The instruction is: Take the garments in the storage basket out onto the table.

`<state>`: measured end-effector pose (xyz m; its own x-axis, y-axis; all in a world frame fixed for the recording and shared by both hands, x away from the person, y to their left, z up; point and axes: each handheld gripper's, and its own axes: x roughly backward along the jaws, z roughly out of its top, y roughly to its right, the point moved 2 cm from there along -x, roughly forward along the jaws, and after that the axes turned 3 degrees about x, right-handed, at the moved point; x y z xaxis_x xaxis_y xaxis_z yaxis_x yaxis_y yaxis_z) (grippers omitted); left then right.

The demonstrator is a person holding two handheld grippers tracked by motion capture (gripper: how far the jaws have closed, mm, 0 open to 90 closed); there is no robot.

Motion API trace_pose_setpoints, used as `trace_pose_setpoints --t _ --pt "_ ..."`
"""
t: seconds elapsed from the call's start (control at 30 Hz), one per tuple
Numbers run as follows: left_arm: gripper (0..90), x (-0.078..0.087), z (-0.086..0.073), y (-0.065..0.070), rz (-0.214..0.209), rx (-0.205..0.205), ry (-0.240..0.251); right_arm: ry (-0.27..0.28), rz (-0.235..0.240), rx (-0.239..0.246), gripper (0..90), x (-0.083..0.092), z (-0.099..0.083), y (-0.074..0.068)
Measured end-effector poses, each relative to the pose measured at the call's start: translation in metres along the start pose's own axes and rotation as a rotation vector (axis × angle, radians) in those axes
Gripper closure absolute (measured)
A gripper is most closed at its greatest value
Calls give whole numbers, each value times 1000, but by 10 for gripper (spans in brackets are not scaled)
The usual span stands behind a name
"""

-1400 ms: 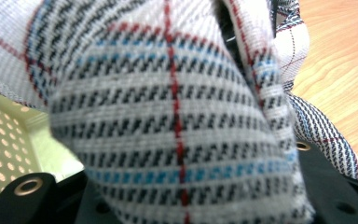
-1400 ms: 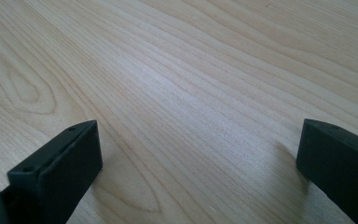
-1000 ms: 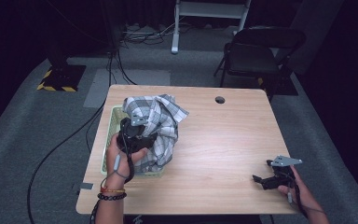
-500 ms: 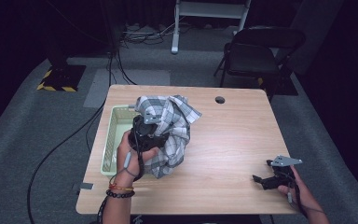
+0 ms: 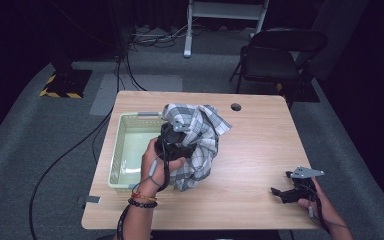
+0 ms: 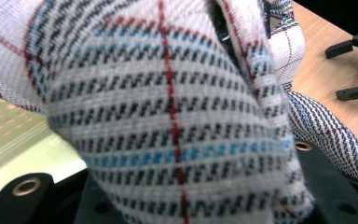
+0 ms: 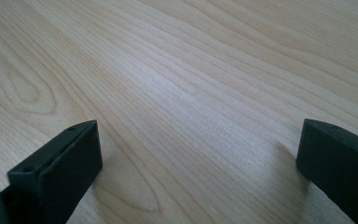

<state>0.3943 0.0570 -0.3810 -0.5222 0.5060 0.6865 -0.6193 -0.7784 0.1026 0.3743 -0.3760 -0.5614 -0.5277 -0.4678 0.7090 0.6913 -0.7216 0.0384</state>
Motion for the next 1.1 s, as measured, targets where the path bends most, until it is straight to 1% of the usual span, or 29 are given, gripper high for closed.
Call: trace_pose_setpoints --t 0.13,0.23,0.5,0.7,0.9,1.1 --pt "552 -10 4 7 -19 -8 -12 0 0 0 1 0 0 0" --pt "552 -18 5 10 -24 -15 -25 0 0 0 1 0 0 0" --pt "551 -35 9 18 -59 -8 -42 0 0 0 1 0 0 0" --pt "548 -48 15 28 -77 -18 -56 0 0 0 1 0 0 0" --pt "547 -62 18 39 -106 -25 -73 0 0 0 1 0 0 0" --pt "545 -76 18 43 -108 -17 -95 0 0 0 1 0 0 0"
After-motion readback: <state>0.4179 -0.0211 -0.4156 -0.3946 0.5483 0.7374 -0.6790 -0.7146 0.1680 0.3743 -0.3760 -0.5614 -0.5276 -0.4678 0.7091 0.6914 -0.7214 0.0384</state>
